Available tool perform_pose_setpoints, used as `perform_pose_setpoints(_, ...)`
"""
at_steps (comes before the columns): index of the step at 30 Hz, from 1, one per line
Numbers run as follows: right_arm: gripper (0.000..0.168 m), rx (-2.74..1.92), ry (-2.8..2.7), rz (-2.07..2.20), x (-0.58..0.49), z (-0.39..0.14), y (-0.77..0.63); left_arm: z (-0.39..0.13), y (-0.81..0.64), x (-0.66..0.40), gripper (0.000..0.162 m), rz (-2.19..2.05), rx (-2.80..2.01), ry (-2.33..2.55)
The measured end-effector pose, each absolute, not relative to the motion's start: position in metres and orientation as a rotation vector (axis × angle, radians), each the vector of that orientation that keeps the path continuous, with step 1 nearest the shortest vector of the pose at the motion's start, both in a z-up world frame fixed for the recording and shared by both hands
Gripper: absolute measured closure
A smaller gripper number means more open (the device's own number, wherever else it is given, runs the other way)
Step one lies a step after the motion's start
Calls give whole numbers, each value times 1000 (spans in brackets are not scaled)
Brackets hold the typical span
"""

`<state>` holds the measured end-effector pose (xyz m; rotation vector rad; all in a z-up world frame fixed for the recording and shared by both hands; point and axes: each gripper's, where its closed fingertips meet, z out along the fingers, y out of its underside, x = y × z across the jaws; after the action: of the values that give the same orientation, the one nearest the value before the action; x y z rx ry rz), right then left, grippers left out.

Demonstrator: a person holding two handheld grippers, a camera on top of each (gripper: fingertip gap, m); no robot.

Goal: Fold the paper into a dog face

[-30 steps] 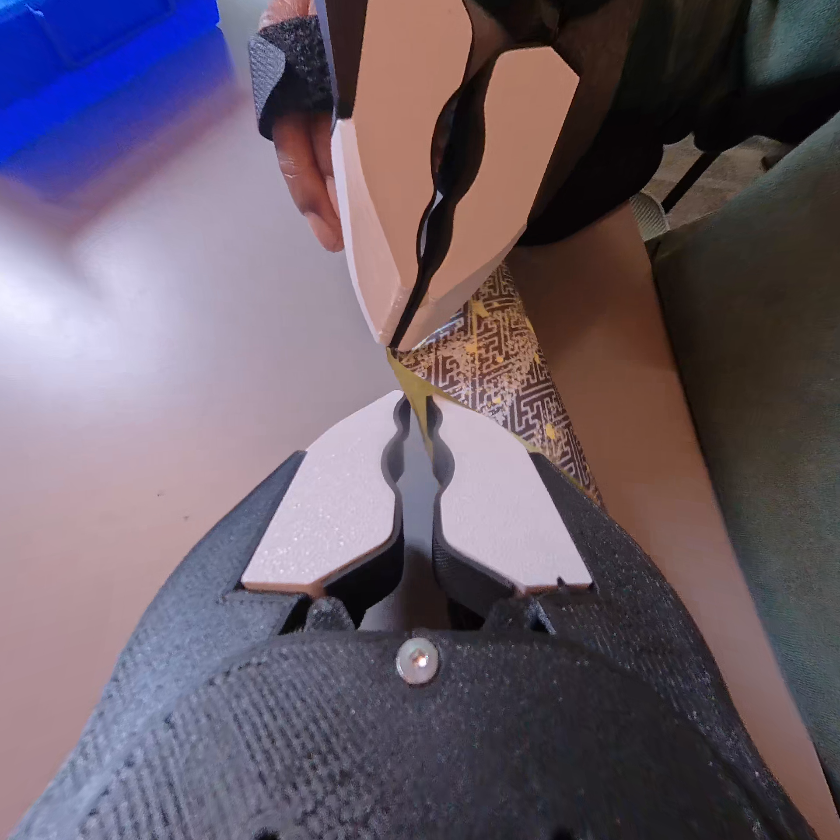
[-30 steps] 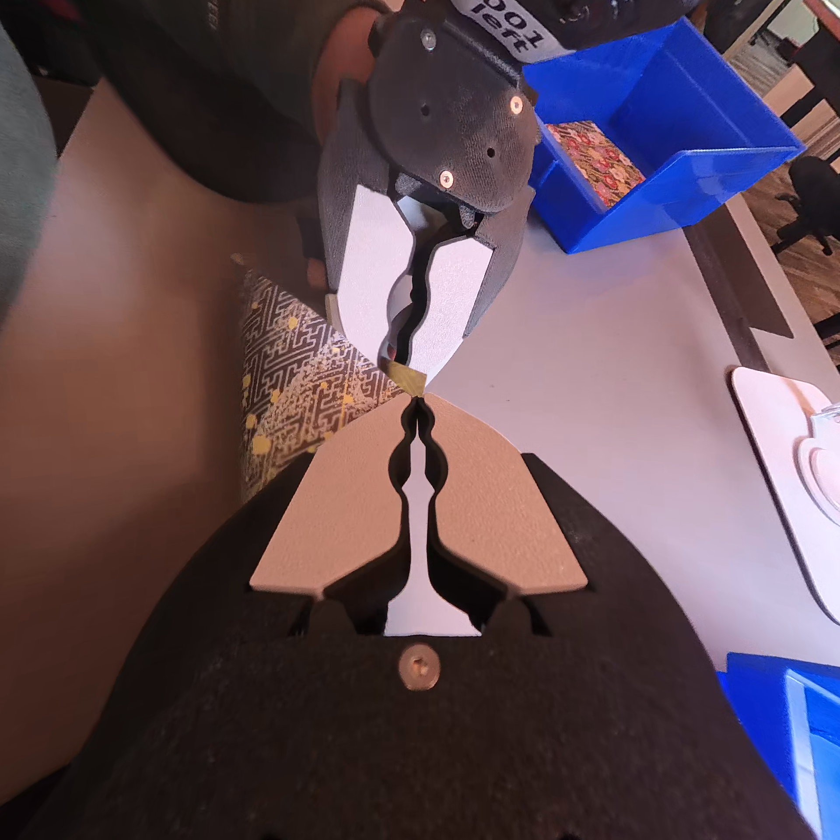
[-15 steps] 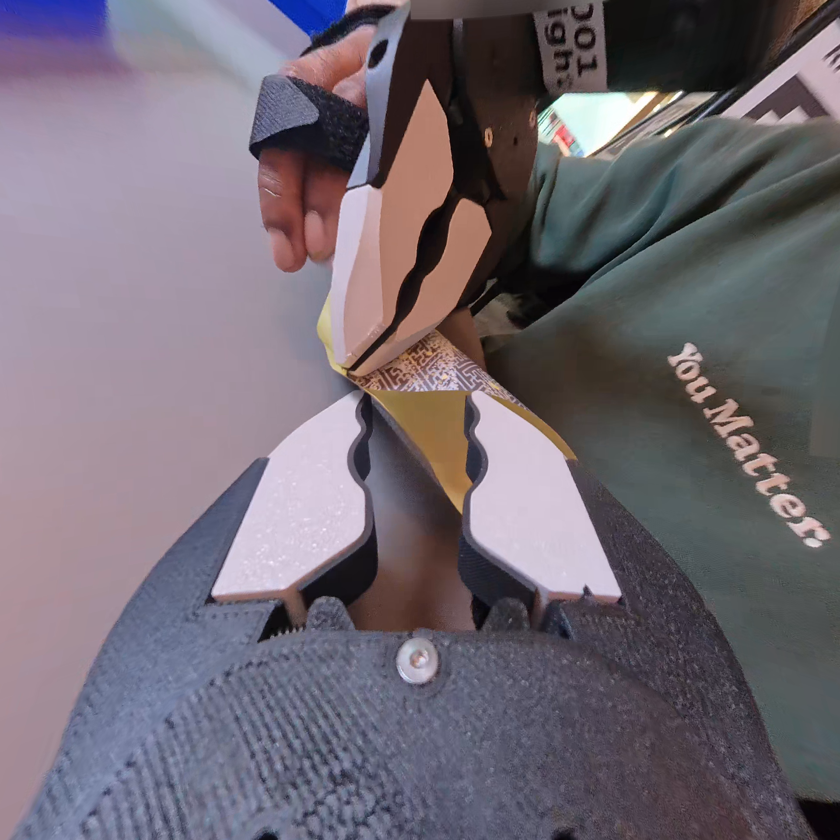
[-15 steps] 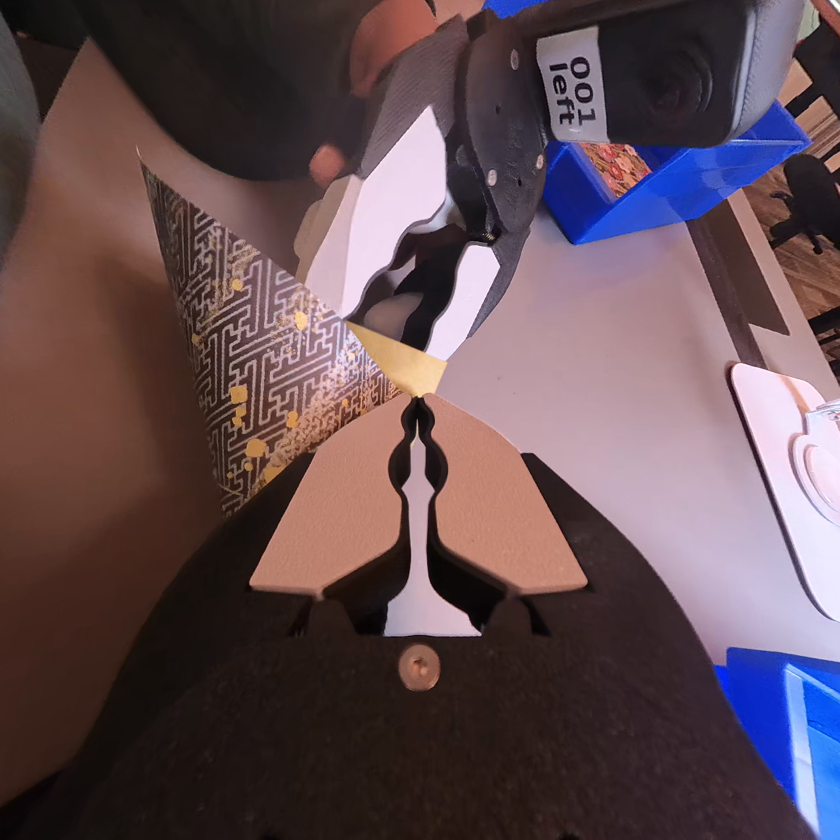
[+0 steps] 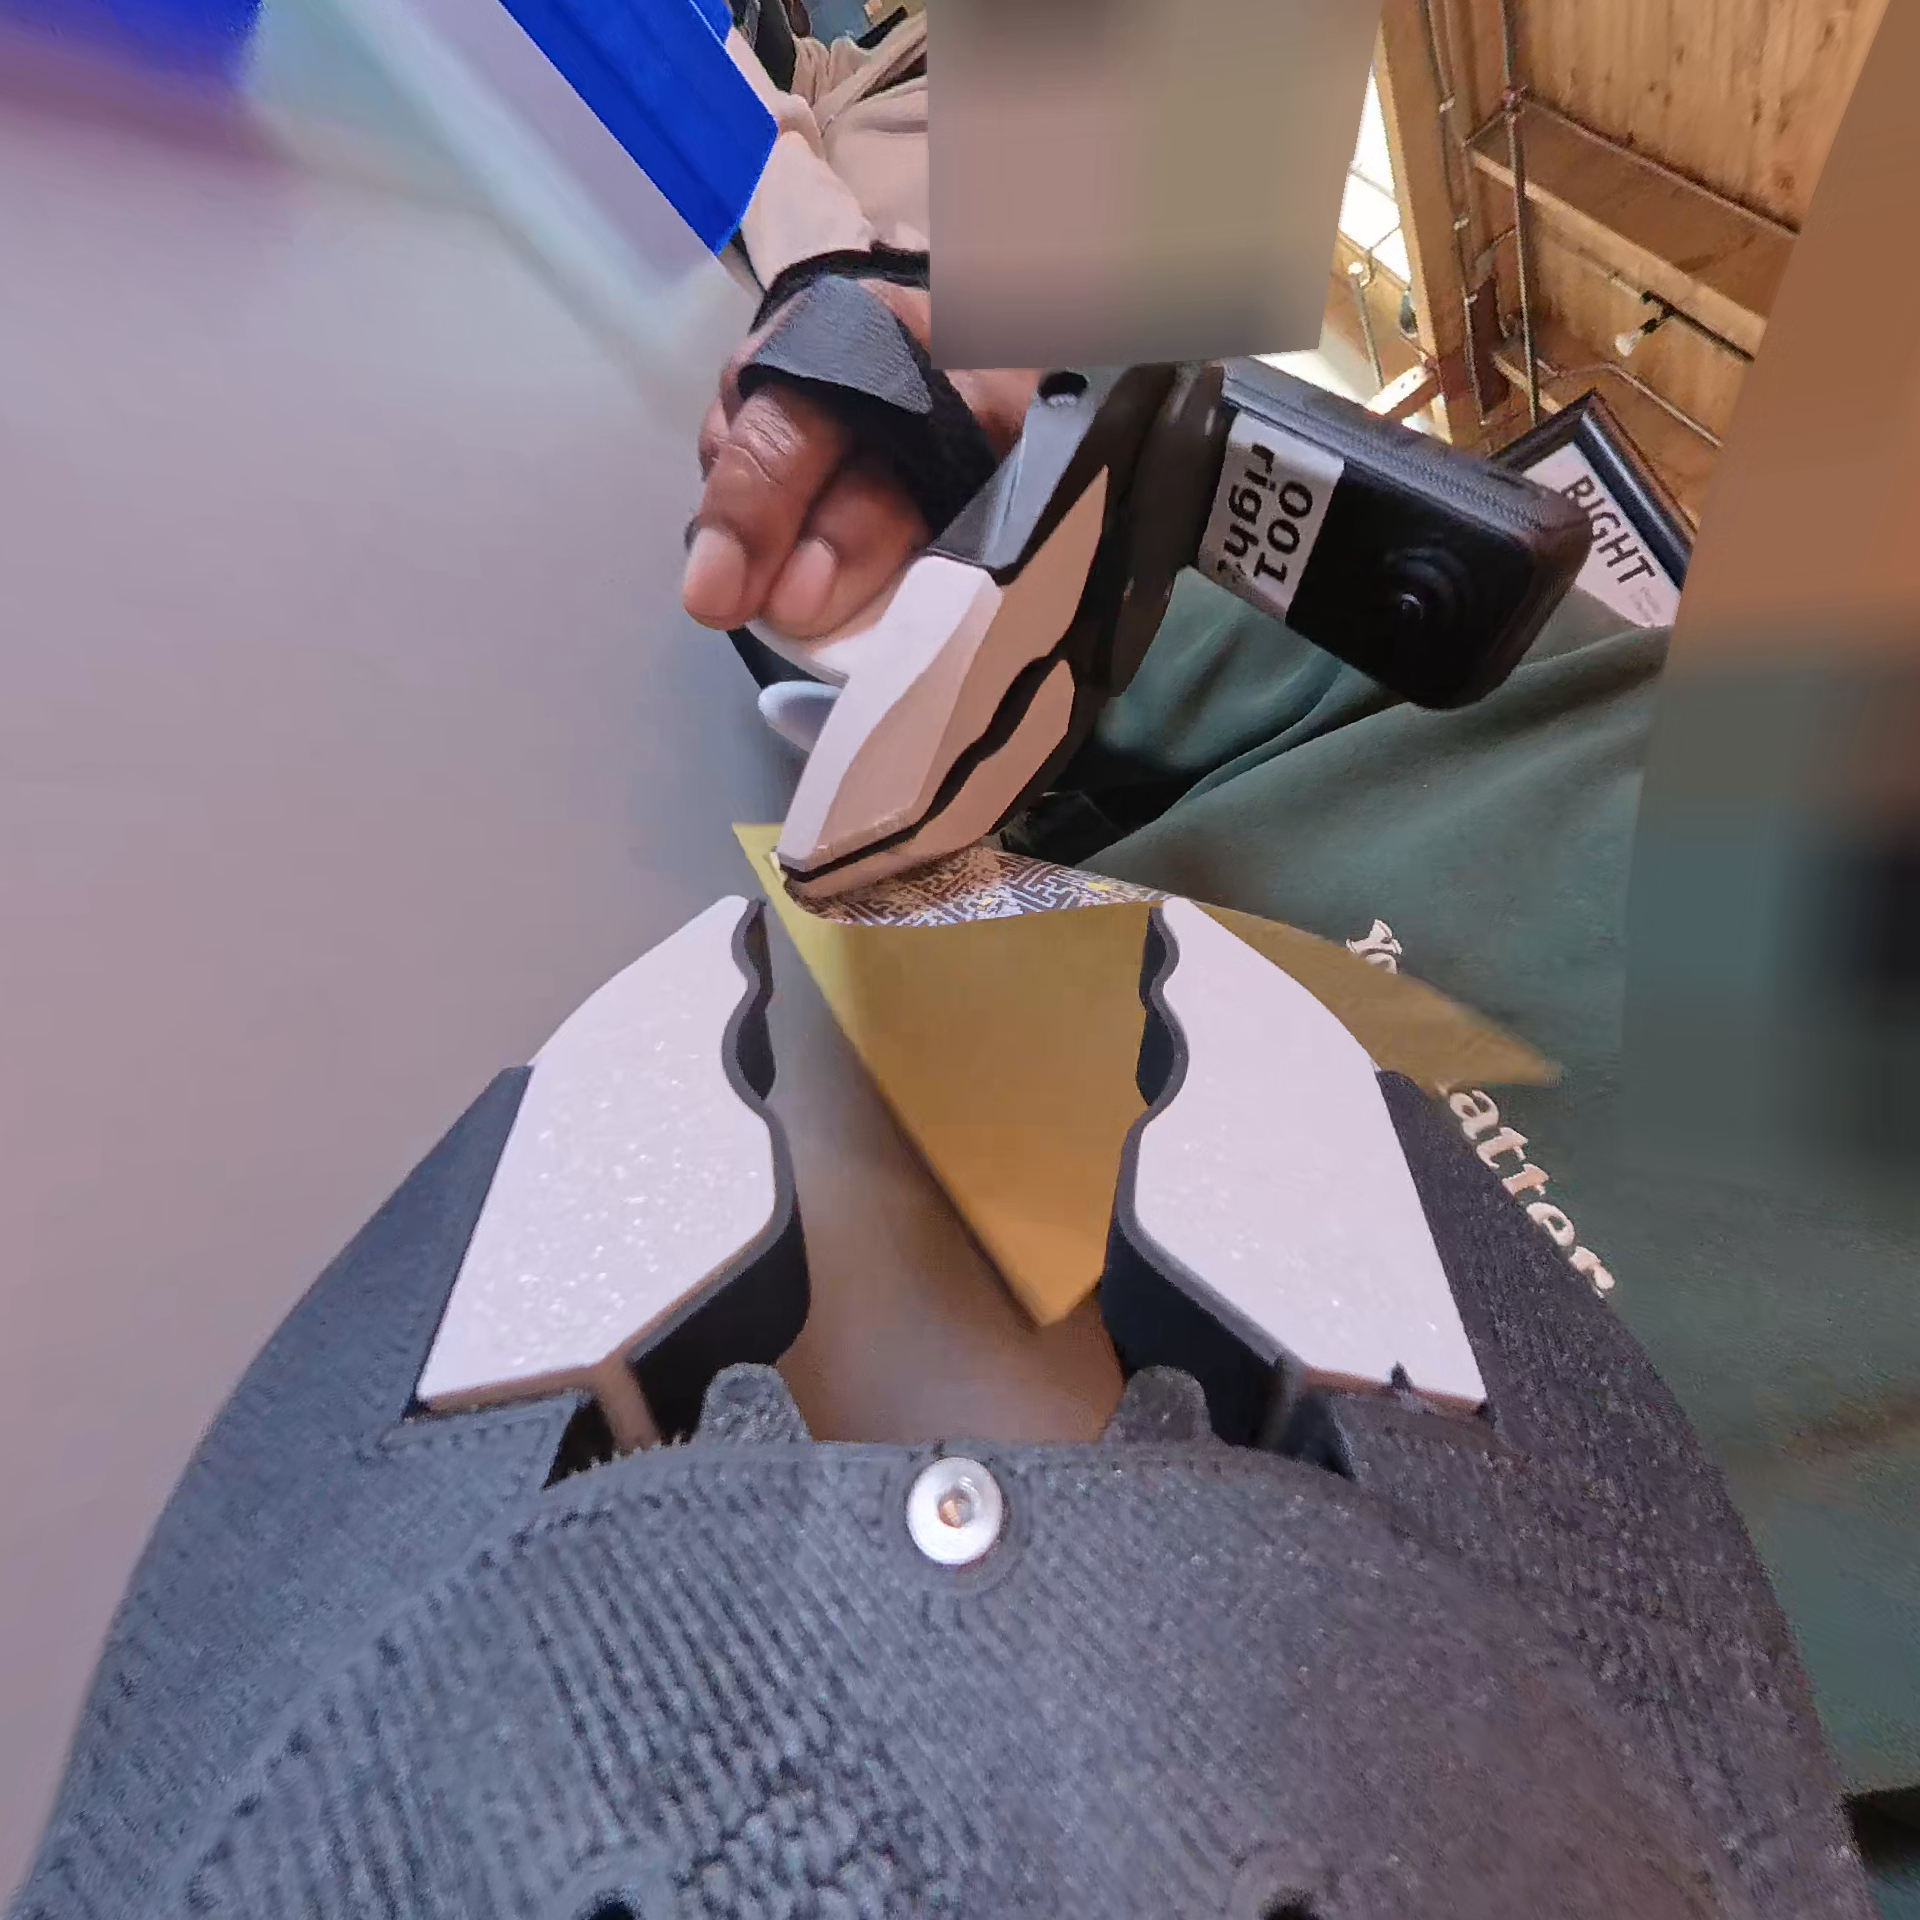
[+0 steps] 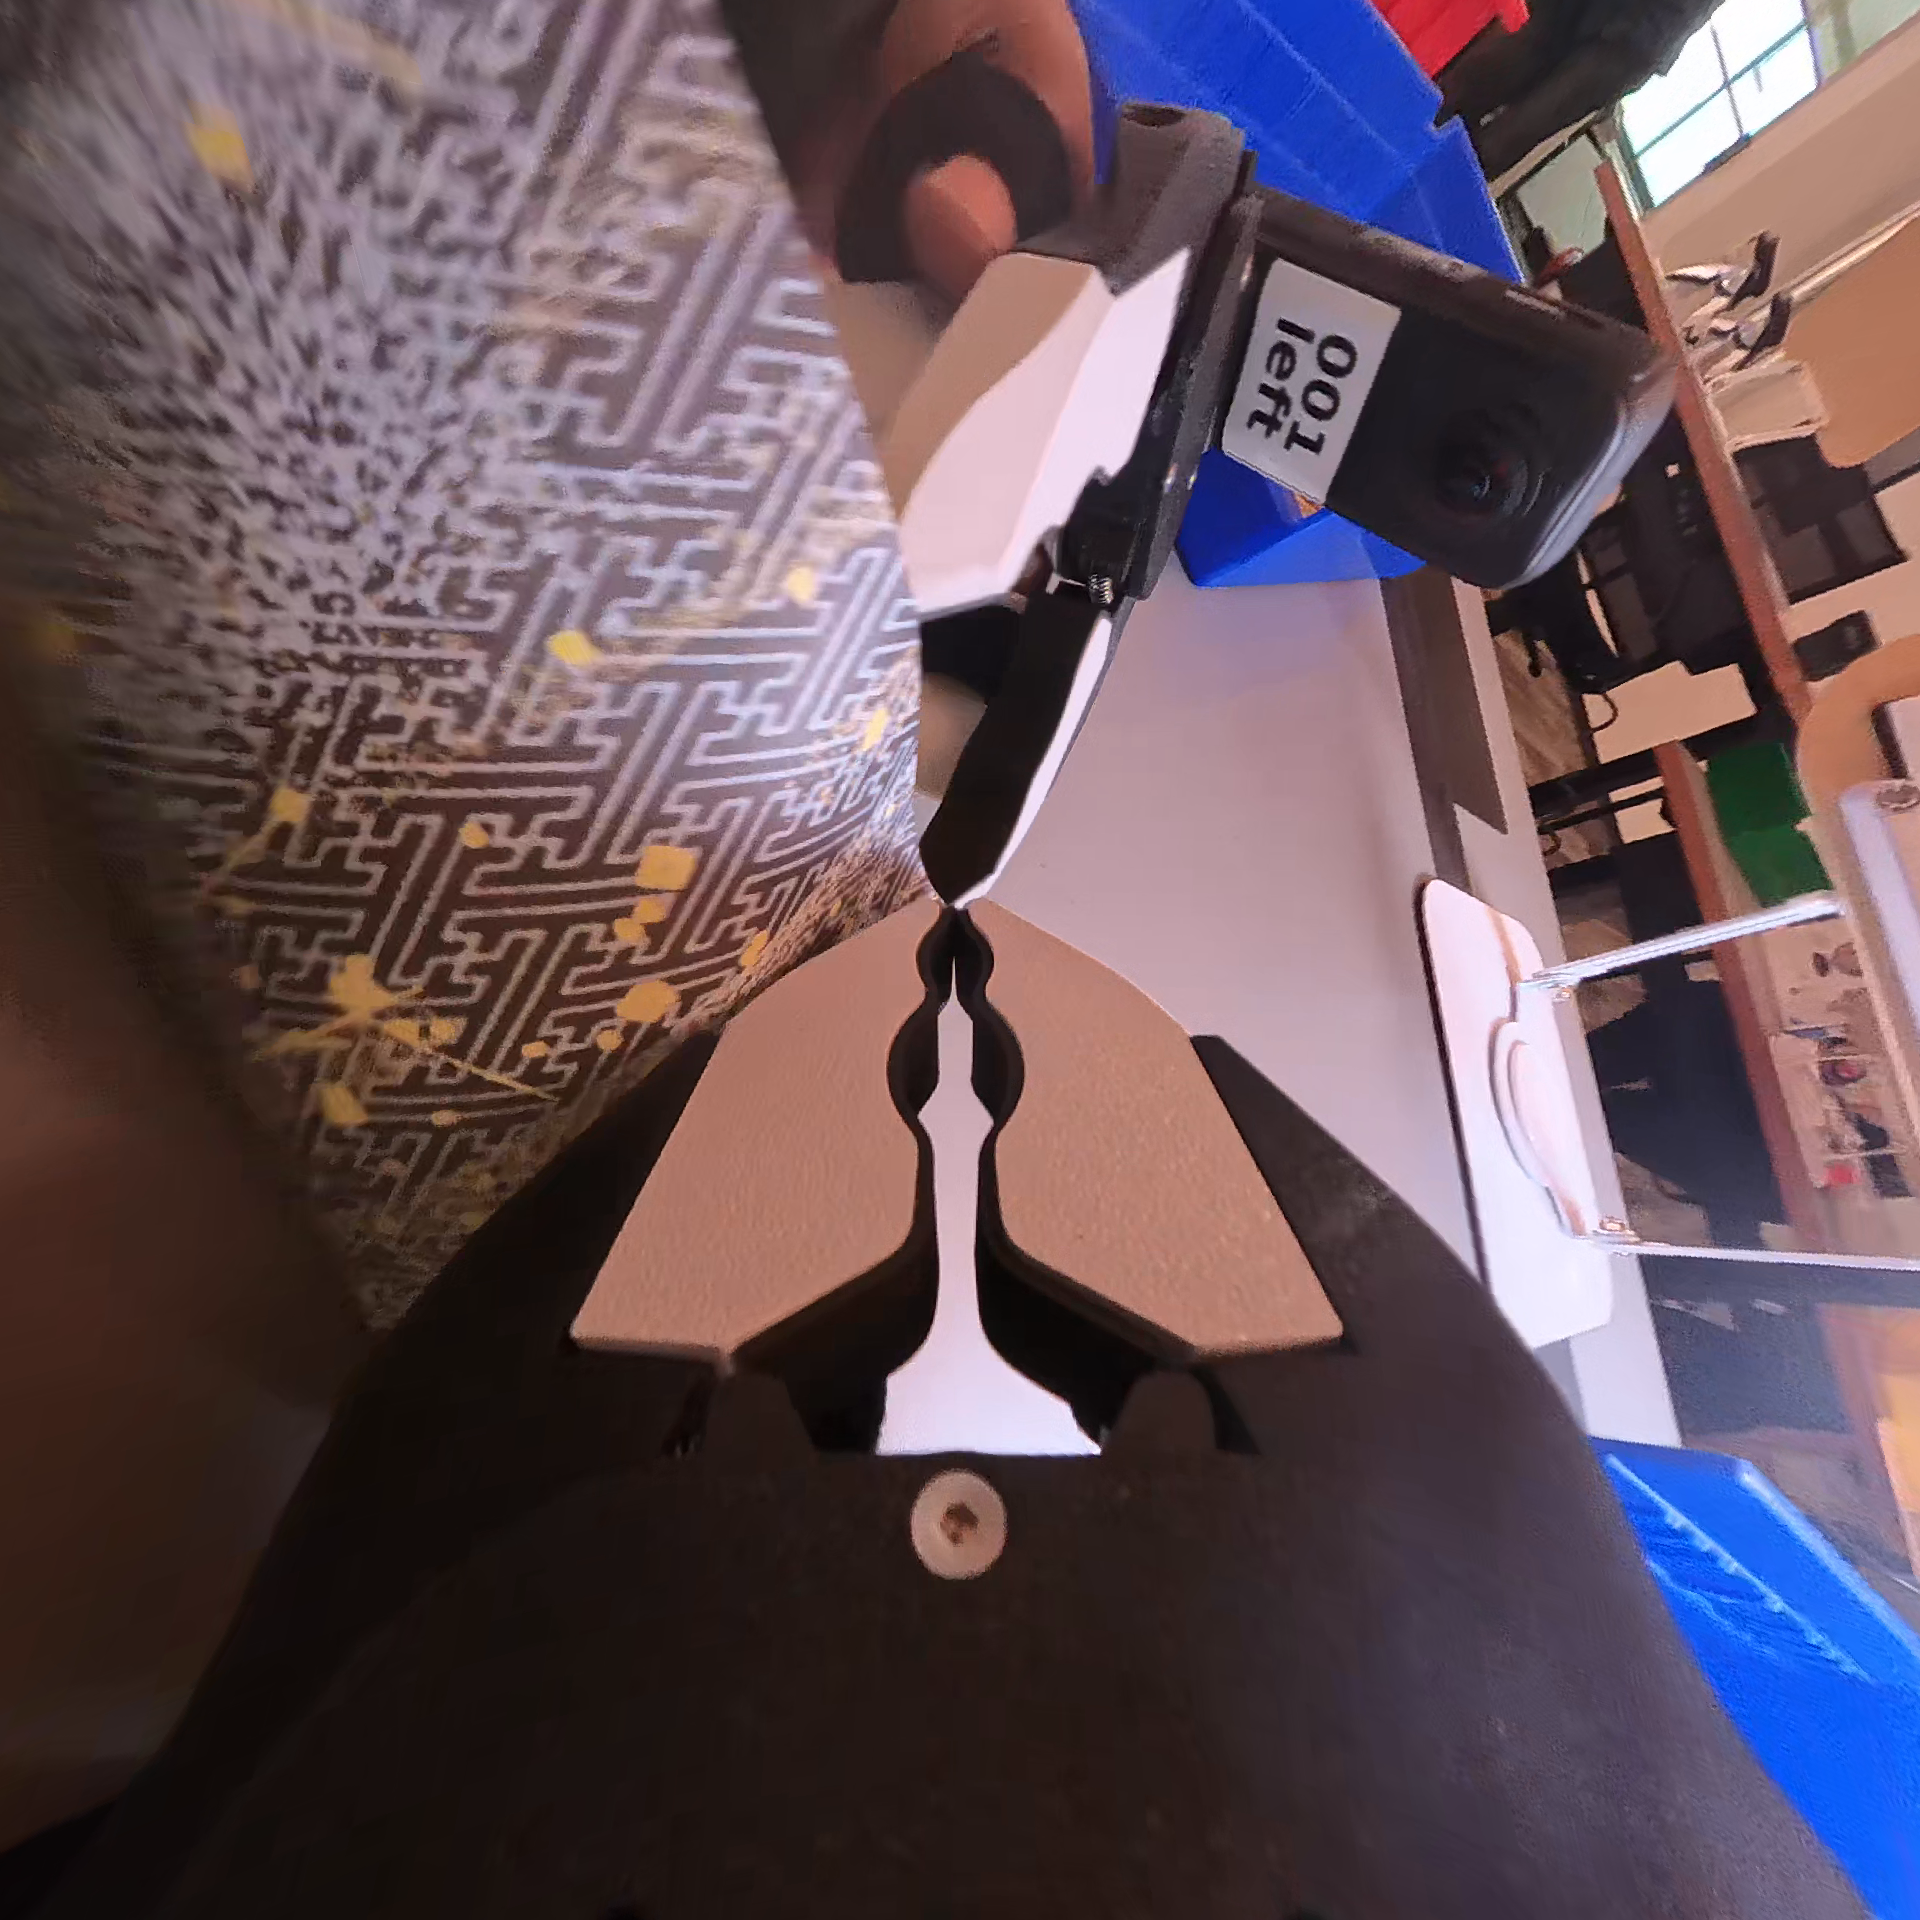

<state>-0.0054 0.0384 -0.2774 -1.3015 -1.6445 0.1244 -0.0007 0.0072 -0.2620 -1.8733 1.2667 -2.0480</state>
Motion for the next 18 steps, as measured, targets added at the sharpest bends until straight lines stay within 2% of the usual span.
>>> perform_pose_setpoints(7,168,-1303,-1649,146,-6,-279,36,-268,14,-4,97,-1943,-1915,1278)
perform_pose_setpoints(11,168,-1335,-1562,94,11,-260,59,-256,44,-12,102,-1804,-1868,1183)
perform_pose_setpoints(14,168,-1358,-1461,-96,38,-222,99,-235,83,-24,104,-1677,-1796,1008)
perform_pose_setpoints(18,168,-1265,-1336,-352,65,-140,132,-210,130,-52,108,-1488,-1707,779)
